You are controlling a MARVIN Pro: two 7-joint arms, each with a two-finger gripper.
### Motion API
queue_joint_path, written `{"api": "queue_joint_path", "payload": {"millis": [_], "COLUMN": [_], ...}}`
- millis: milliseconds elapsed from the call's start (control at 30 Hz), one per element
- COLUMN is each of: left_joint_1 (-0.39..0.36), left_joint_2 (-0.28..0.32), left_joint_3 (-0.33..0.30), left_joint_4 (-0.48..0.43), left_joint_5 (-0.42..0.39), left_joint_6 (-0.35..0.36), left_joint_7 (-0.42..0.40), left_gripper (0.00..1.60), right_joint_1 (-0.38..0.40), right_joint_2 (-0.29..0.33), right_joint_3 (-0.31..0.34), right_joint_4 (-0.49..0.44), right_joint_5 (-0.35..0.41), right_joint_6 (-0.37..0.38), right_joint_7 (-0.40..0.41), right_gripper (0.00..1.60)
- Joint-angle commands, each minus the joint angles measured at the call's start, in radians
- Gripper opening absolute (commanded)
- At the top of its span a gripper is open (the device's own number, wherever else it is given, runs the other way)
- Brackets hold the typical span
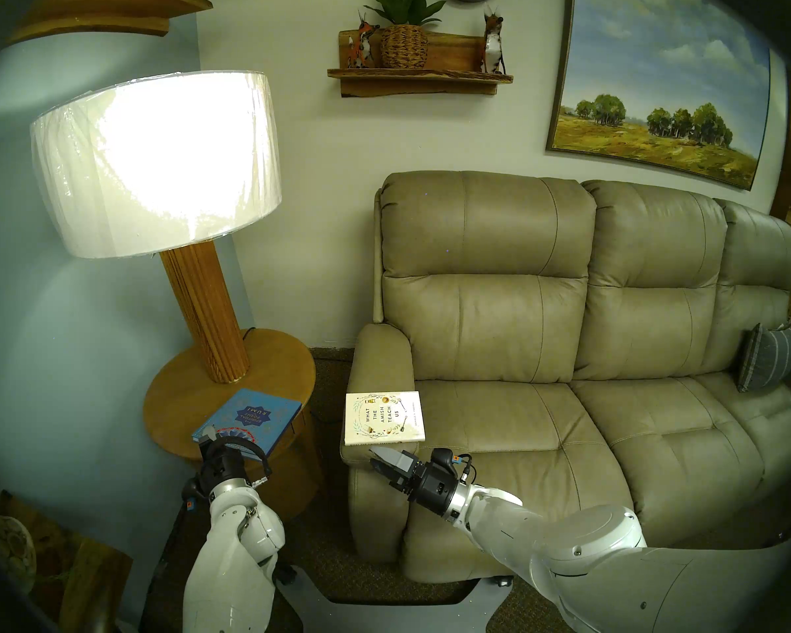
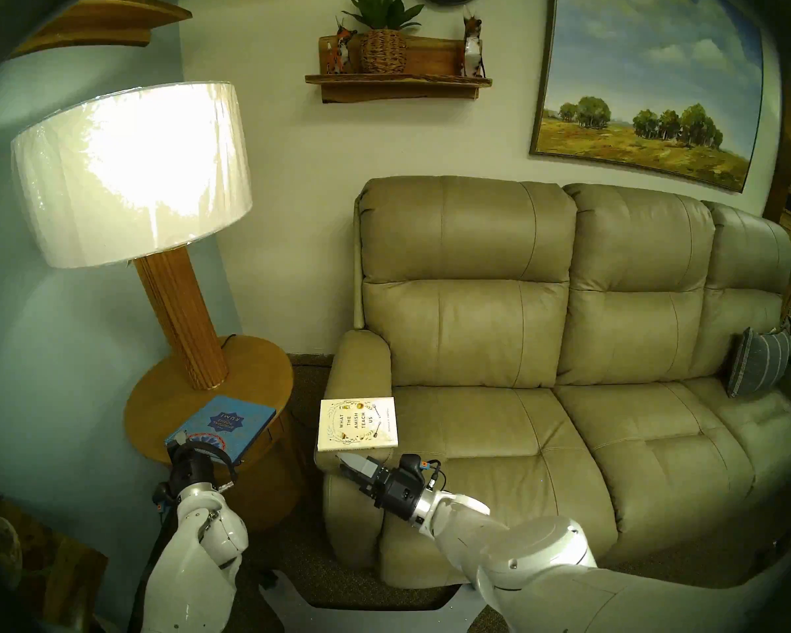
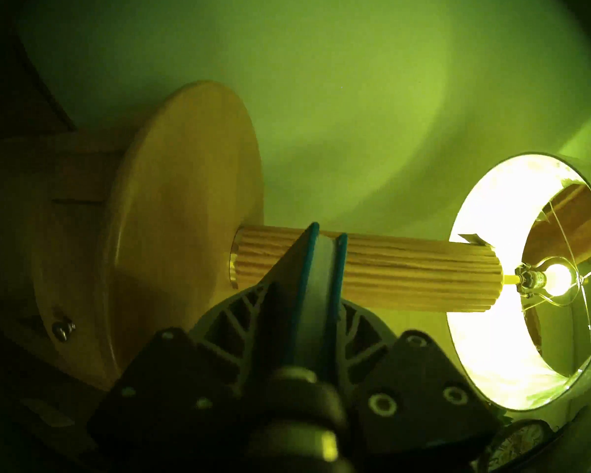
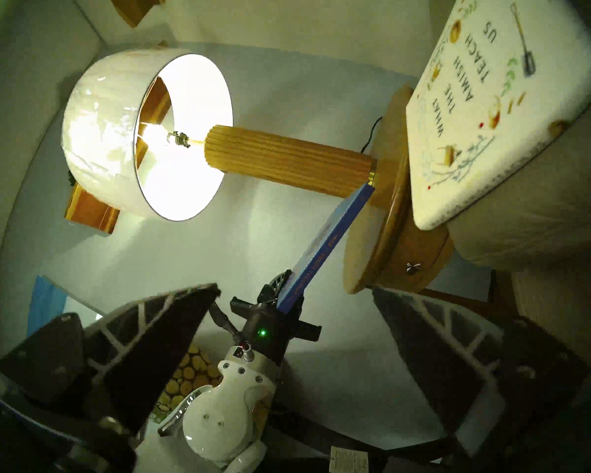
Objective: Move books from sofa to side table
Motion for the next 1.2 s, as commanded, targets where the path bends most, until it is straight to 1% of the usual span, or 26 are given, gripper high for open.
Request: {"api": "queue_joint_path", "payload": {"millis": [0,67,100,200,233,267,367,400,467,500,533,567,667,700,733,767,800,867,900,933,1000,1033,1067,1100,1133,1167], "left_joint_1": [-0.113,-0.147,-0.147,-0.160,-0.186,-0.182,-0.218,-0.213,-0.248,-0.244,-0.259,-0.273,-0.302,-0.308,-0.318,-0.324,-0.318,-0.305,-0.296,-0.277,-0.250,-0.247,-0.232,-0.227,-0.202,-0.175], "left_joint_2": [0.039,0.055,0.055,0.080,0.082,0.091,0.089,0.091,0.086,0.090,0.092,0.095,0.107,0.107,0.103,0.102,0.101,0.096,0.094,0.090,0.085,0.081,0.077,0.073,0.068,0.061], "left_joint_3": [-0.015,-0.024,-0.024,-0.027,-0.031,-0.027,-0.021,-0.012,-0.007,0.001,0.003,0.005,0.014,0.016,0.015,0.019,0.019,0.018,0.016,0.013,0.014,0.013,0.013,0.014,0.009,0.006], "left_joint_4": [0.033,0.056,0.056,0.052,0.074,0.063,0.091,0.085,0.118,0.113,0.126,0.141,0.172,0.177,0.186,0.193,0.184,0.167,0.152,0.125,0.083,0.082,0.060,0.056,0.010,-0.034], "left_joint_5": [0.028,0.035,0.035,0.022,0.022,0.013,0.022,0.025,0.036,0.037,0.037,0.039,0.041,0.042,0.042,0.047,0.043,0.042,0.039,0.037,0.041,0.041,0.040,0.041,0.028,0.027], "left_joint_6": [-0.066,-0.090,-0.090,-0.088,-0.091,-0.081,-0.091,-0.093,-0.103,-0.105,-0.107,-0.109,-0.111,-0.112,-0.112,-0.114,-0.109,-0.113,-0.113,-0.116,-0.126,-0.128,-0.131,-0.136,-0.132,-0.146], "left_joint_7": [0.060,0.100,0.100,0.162,0.181,0.214,0.258,0.271,0.298,0.307,0.326,0.335,0.364,0.369,0.372,0.374,0.381,0.383,0.387,0.384,0.386,0.378,0.384,0.379,0.406,0.419], "left_gripper": [0.00,0.00,0.00,0.00,0.00,0.00,0.00,0.00,0.00,0.08,0.11,0.00,0.02,0.23,0.38,0.74,0.78,0.82,0.90,0.95,1.35,1.56,1.60,1.60,1.60,1.60], "right_joint_1": [0.001,-0.001,-0.001,-0.003,-0.004,-0.004,-0.007,-0.007,-0.007,-0.007,-0.007,-0.007,-0.007,-0.007,-0.008,-0.009,-0.010,-0.011,-0.011,-0.011,-0.011,-0.011,-0.011,-0.011,-0.011,-0.011], "right_joint_2": [0.013,0.015,0.015,0.016,0.017,0.016,0.018,0.019,0.021,0.021,0.022,0.022,0.021,0.021,0.022,0.024,0.025,0.027,0.028,0.029,0.029,0.029,0.029,0.030,0.029,0.029], "right_joint_3": [0.012,0.014,0.014,0.015,0.016,0.016,0.016,0.017,0.018,0.018,0.017,0.017,0.016,0.016,0.016,0.016,0.016,0.015,0.015,0.016,0.016,0.016,0.016,0.015,0.015,0.014], "right_joint_4": [0.006,0.006,0.006,0.007,0.008,0.008,0.009,0.009,0.010,0.010,0.010,0.011,0.011,0.011,0.011,0.011,0.011,0.011,0.011,0.011,0.011,0.011,0.011,0.011,0.011,0.011], "right_joint_5": [0.023,0.023,0.023,0.022,0.023,0.023,0.024,0.025,0.026,0.027,0.027,0.027,0.027,0.027,0.027,0.028,0.028,0.030,0.031,0.032,0.033,0.034,0.035,0.035,0.036,0.036], "right_joint_6": [0.008,0.012,0.012,0.017,0.018,0.019,0.025,0.027,0.031,0.032,0.032,0.033,0.035,0.035,0.035,0.036,0.036,0.037,0.037,0.037,0.037,0.037,0.037,0.038,0.039,0.040], "right_joint_7": [0.013,0.013,0.013,0.013,0.013,0.013,0.013,0.013,0.013,0.013,0.013,0.013,0.013,0.013,0.013,0.013,0.013,0.013,0.013,0.013,0.013,0.013,0.013,0.013,0.013,0.013], "right_gripper": [1.60,1.60,1.60,1.60,1.60,1.60,1.60,1.60,1.60,1.60,1.60,1.60,1.60,1.60,1.60,1.60,1.60,1.60,1.60,1.60,1.60,1.60,1.60,1.60,1.60,1.60]}}
